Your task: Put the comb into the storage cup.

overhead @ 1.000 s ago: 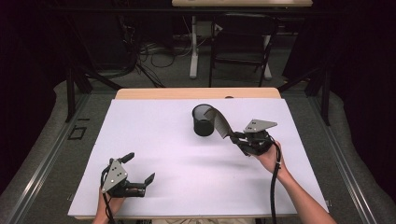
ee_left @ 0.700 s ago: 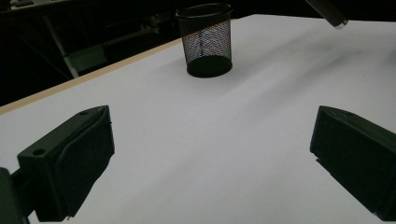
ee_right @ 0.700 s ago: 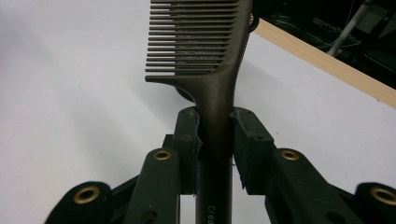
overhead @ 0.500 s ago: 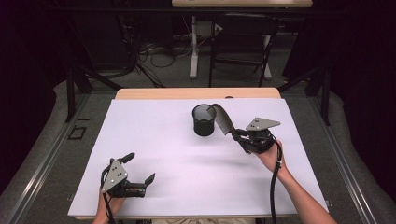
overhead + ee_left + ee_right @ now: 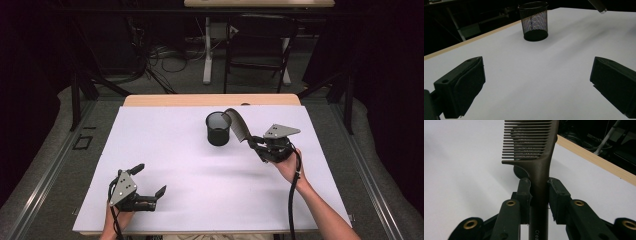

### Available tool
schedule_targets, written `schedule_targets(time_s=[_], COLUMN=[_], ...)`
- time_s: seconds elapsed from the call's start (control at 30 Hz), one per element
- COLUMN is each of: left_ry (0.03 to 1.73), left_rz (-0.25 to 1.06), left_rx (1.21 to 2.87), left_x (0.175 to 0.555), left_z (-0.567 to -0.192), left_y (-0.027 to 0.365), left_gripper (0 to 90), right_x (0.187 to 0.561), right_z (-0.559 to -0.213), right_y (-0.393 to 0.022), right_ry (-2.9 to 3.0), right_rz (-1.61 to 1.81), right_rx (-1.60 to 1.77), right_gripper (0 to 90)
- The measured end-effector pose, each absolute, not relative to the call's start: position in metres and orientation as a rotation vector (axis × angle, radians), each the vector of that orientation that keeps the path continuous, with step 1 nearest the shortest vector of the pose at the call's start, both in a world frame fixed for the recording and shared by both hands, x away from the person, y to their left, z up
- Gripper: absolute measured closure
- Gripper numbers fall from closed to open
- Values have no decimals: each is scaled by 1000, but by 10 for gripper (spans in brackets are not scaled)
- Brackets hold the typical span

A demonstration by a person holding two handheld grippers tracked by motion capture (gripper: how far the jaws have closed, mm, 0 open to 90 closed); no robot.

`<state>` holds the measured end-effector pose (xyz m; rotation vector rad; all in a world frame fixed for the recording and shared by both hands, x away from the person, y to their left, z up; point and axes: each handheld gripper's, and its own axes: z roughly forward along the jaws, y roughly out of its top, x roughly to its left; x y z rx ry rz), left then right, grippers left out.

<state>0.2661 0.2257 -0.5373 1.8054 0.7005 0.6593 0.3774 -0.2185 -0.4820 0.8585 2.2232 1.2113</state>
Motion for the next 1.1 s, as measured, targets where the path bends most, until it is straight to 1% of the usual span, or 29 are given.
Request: schedule_targets(time_s=[1.1], left_ry=[697], left_rz=[663], left_rx=[1804], left_x=[266], left_z=[-538], left_y=[225], left_gripper=[2], right_x=[385], right_z=[-466], right_y=[-210], right_ry=[2156], right_rz=[1283], right_rx=[854], right_gripper=[728])
